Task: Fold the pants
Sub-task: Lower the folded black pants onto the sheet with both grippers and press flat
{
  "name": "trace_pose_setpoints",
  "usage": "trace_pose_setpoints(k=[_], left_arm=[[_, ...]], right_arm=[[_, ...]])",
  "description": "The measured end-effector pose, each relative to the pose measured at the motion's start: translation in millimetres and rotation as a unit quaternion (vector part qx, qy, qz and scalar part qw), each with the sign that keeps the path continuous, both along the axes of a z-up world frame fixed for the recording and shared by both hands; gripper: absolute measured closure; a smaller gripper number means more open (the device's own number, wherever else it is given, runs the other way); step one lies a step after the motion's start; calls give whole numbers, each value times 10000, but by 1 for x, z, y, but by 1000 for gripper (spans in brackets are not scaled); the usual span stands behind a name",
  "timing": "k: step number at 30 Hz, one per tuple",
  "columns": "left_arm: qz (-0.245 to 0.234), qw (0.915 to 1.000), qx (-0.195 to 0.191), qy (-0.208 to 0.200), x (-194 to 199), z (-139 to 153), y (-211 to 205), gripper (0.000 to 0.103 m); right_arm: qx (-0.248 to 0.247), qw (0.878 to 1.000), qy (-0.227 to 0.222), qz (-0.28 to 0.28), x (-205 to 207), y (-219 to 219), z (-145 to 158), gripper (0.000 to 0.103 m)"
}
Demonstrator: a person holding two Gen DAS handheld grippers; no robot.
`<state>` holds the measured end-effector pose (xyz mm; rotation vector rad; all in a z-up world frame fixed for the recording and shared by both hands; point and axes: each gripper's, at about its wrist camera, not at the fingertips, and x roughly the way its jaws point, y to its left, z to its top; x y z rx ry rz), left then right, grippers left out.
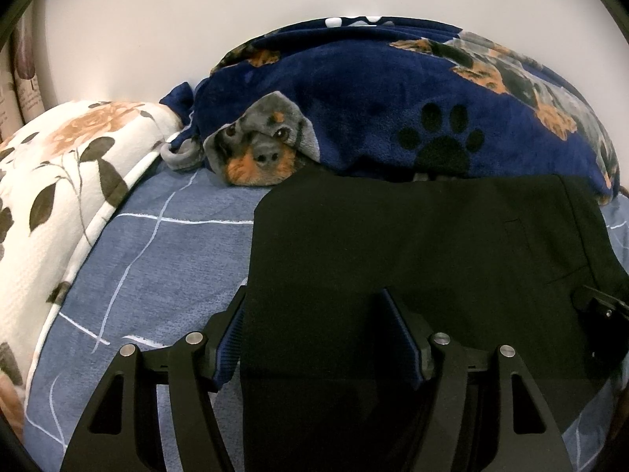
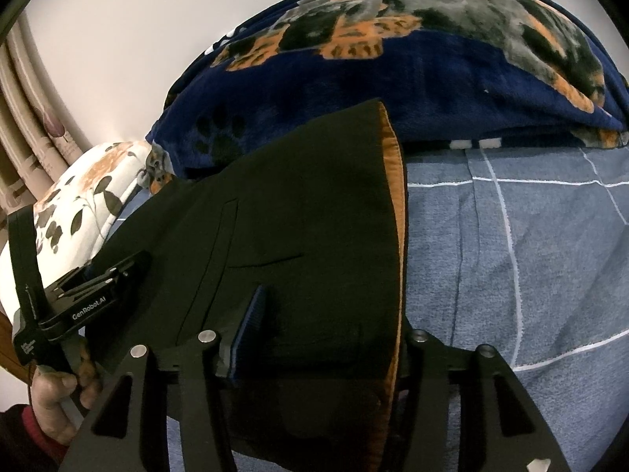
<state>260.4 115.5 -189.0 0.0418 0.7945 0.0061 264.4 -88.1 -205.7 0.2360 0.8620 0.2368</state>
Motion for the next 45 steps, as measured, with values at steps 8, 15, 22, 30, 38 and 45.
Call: trace_pose_setpoints(k=[8, 15, 22, 30, 38, 45], left_arm=[[9, 10000, 19, -4, 0, -1, 0, 35], [26, 10000, 72, -14, -1, -1, 0, 34], [28, 10000, 87, -17, 0, -1, 0, 34], [31, 9999, 96, -19, 0, -1, 0, 34], [34, 9999, 103, -22, -1, -1, 0, 34], [35, 9999, 108, -25, -1, -1, 0, 34]], right_arm=[[-4, 10000, 0, 14, 1, 1, 0, 53], [-19, 10000, -5, 22, 1, 1, 0, 52], [-16, 10000, -3, 17, 1, 1, 0, 51], [-21, 10000, -4, 5, 1, 2, 0, 50], [-27, 10000, -4, 2, 1, 2, 0, 49], [-33, 10000, -5, -3, 1, 3, 0, 48]])
